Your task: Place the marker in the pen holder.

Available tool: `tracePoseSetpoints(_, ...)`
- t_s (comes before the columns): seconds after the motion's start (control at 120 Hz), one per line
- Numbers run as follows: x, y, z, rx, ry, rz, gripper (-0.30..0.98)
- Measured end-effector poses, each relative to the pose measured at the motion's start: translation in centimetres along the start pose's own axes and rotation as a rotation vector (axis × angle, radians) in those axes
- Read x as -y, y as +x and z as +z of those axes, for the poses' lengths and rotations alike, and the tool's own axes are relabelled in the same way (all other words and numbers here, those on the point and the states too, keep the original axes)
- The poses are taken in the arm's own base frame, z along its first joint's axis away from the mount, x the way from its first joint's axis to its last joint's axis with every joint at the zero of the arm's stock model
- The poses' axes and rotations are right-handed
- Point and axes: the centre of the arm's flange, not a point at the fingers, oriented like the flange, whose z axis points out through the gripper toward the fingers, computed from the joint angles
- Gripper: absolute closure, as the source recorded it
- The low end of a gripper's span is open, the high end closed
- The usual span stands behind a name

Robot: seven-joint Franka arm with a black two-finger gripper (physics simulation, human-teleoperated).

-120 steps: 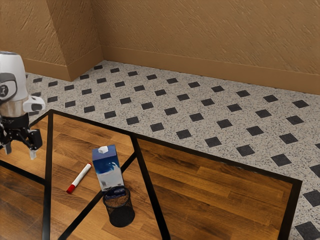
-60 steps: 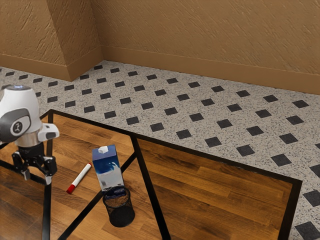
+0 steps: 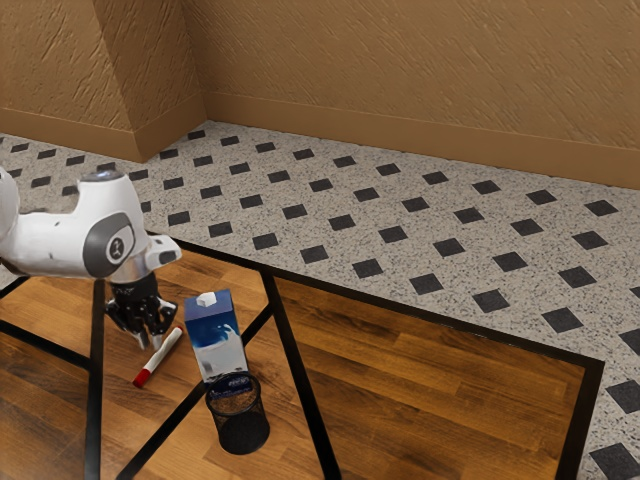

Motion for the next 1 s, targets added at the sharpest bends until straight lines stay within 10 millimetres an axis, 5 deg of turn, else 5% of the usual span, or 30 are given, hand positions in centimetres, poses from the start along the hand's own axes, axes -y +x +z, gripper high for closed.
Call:
tracePoseSetpoints(0.225, -1.7, 0.1, 0.6, -0.002, -0.032, 0.024, 0.63)
tracePoseSetpoints(0.517, -2.1, 2.7, 0.4, -0.026, -0.016, 0.067, 0.5)
tracePoseSetpoints(1.0, -1.8, 2.9, 1.1, -0.038, -0.002, 0.259, 0.47)
